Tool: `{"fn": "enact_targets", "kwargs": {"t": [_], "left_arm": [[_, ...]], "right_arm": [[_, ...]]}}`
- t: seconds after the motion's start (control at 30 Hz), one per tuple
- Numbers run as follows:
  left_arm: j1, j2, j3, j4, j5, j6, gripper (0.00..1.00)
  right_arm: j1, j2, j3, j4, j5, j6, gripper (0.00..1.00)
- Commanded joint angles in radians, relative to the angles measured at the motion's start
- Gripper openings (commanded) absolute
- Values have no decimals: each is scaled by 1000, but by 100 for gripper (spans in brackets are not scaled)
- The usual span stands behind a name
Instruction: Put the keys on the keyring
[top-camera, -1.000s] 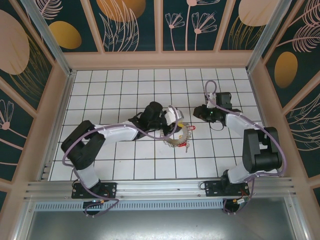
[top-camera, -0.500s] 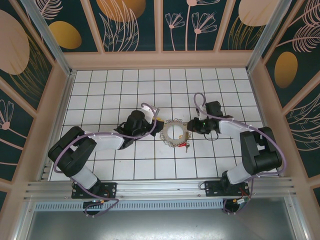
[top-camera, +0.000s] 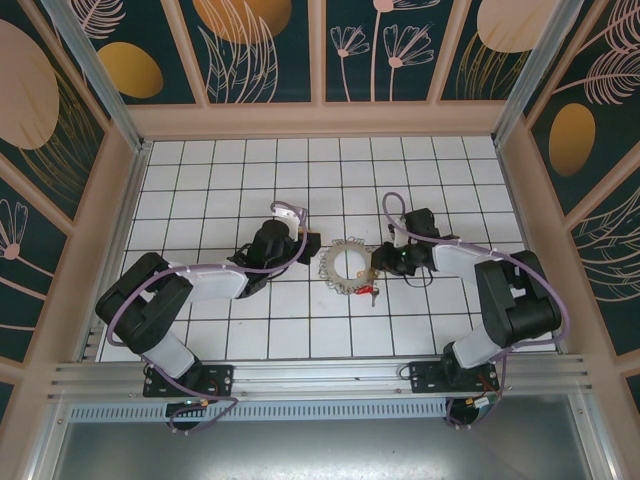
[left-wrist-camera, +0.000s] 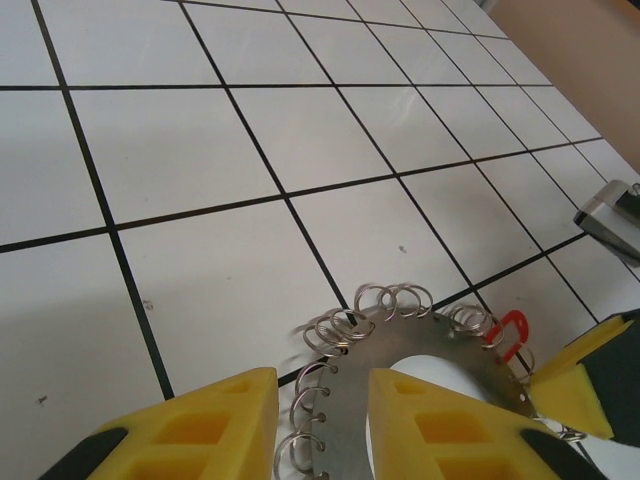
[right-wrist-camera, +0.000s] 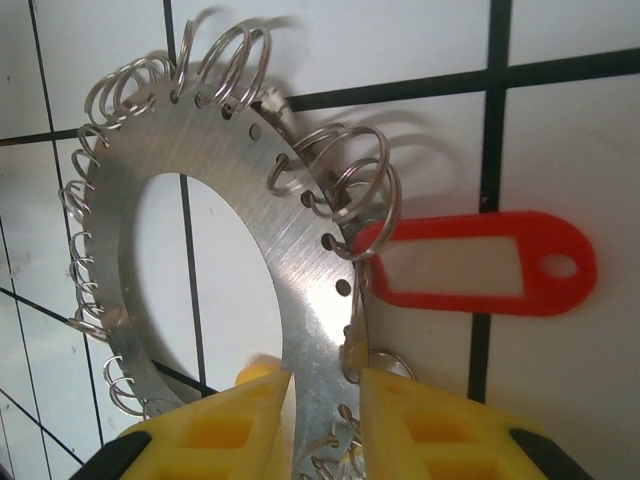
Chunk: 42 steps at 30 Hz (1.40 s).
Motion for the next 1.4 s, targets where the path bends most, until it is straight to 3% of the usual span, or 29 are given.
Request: {"fn": "enact_targets", "kwargs": {"t": [0.0, 0.4, 0.7, 1.37], "left_arm": [[6, -8, -1, 12, -18, -36, 30], [5, -29, 23, -46, -120, -7, 32], [8, -69, -17, -14, -183, -24, 35], [9, -59, -5, -41, -172, -25, 39]], "right_arm": [[16, 32, 8, 43, -24, 46, 23], [103, 93, 77, 144, -109, 114, 18], [100, -13, 84, -8, 176, 40, 25], [116, 96, 63, 95, 35, 97, 26]]}}
